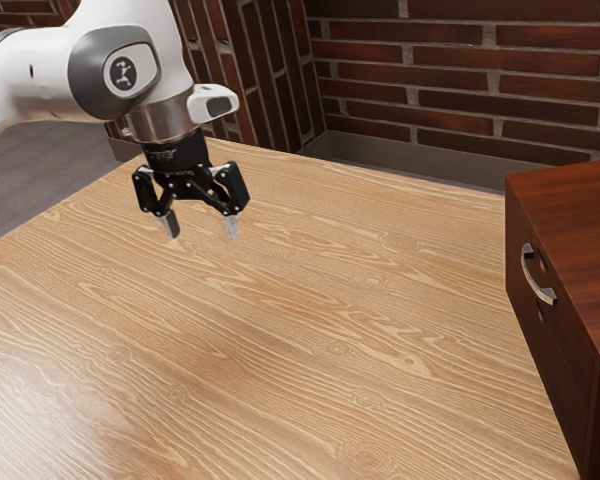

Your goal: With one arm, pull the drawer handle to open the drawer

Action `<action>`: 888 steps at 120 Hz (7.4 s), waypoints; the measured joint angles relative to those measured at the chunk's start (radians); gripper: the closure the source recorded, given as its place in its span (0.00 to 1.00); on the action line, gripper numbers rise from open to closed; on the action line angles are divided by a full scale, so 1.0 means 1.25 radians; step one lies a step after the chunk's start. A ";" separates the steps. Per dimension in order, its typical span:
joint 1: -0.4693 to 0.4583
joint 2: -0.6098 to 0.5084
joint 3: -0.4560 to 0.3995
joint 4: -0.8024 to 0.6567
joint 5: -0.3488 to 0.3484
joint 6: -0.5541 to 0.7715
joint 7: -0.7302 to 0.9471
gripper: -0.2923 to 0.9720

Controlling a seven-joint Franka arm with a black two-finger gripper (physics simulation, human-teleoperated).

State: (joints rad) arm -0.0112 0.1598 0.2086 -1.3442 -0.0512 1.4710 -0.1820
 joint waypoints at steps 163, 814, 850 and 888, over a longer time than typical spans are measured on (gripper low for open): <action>-0.020 -0.029 -0.332 -0.075 0.002 0.096 -0.690 0.23; -0.072 -0.031 -0.230 -0.217 -0.052 0.337 -0.581 0.48; -0.072 -0.062 -0.211 -0.245 -0.049 0.326 -0.580 0.48; -0.071 -0.079 -0.203 -0.250 -0.049 0.316 -0.578 0.49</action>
State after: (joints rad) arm -0.0997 0.0607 -0.0447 -1.6564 -0.1119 1.8655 -0.9051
